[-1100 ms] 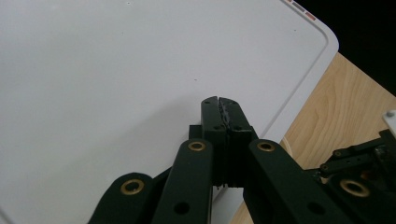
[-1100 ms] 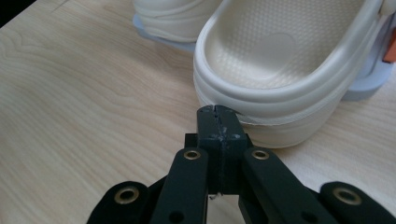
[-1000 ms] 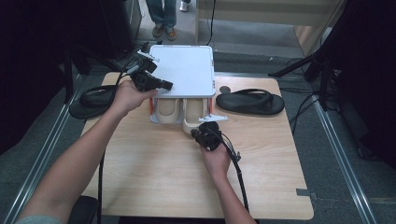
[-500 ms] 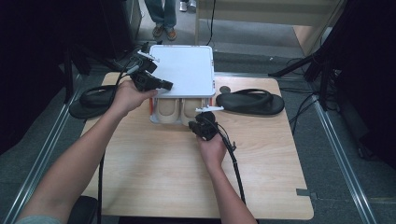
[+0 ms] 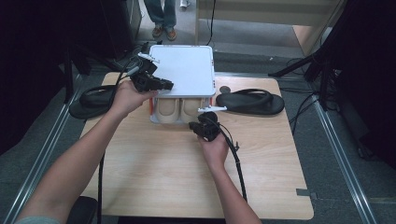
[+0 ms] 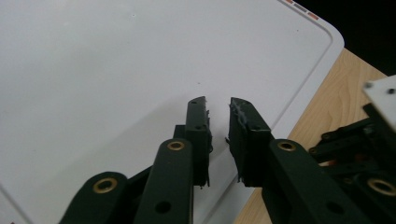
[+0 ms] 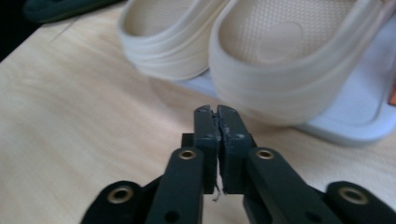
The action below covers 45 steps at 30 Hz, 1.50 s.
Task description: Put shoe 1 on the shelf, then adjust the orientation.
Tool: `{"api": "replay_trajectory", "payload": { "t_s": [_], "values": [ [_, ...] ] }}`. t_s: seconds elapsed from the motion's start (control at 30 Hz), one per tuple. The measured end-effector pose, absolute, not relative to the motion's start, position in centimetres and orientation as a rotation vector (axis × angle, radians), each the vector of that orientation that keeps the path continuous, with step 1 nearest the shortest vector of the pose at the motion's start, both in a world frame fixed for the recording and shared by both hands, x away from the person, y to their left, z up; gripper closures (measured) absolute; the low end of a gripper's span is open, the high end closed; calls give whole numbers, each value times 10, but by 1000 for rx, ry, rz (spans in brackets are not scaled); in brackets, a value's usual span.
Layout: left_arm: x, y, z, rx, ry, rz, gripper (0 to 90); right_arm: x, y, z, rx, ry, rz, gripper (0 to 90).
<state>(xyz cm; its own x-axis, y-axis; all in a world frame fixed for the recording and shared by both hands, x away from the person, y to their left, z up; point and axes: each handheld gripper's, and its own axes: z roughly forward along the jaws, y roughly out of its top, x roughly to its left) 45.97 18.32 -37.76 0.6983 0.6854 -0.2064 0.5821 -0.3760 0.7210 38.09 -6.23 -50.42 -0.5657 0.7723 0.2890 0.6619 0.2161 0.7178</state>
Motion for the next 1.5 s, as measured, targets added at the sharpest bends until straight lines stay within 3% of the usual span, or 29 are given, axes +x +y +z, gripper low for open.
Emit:
{"api": "replay_trajectory", "payload": {
  "t_s": [0.27,0.37,0.53,1.13,1.33,1.5],
  "values": [
    [453,197,-366,2034,1046,113,565,355,-85,-490,1324,2375,1377,681],
    [447,206,-361,2016,1059,134,529,345,-93,-486,1269,2388,1412,569],
    [439,225,-357,1983,1110,146,467,333,-108,-485,1228,2382,1476,499],
    [411,288,-368,1911,1257,234,465,313,-132,-484,1138,2403,1462,481],
    [410,302,-382,1886,1282,254,509,311,-139,-487,1166,2401,1460,505],
    [417,312,-397,1892,1316,274,601,311,-141,-489,1180,2398,1460,505]
  ]
}}
